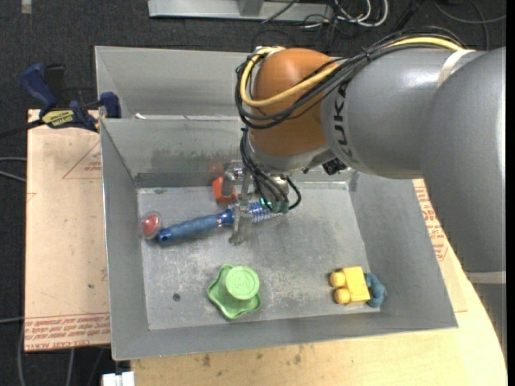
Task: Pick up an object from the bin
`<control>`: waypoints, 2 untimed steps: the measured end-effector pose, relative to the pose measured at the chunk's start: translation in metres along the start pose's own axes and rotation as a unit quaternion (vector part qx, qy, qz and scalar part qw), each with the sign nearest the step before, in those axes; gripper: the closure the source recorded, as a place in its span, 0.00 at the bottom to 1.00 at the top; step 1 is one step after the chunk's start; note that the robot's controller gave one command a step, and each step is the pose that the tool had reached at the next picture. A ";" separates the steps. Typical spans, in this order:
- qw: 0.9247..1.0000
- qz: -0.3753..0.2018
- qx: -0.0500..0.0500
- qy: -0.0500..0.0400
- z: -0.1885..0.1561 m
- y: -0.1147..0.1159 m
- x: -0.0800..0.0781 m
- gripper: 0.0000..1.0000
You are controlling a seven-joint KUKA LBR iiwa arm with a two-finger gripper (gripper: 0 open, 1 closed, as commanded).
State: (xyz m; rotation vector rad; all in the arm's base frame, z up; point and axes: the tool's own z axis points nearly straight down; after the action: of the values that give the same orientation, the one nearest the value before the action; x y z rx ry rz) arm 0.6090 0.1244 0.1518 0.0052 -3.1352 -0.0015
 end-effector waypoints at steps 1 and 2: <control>1.000 -0.029 0.001 -0.001 0.086 -0.040 -0.009 0.00; 0.991 -0.130 0.000 -0.005 0.081 -0.037 -0.021 0.00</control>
Offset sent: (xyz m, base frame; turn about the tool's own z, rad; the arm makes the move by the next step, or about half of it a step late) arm 0.0096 -0.0375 -0.0818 -0.0608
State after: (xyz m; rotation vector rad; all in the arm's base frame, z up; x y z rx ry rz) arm 0.6292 0.0877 0.0705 0.4153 -3.1184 -0.0021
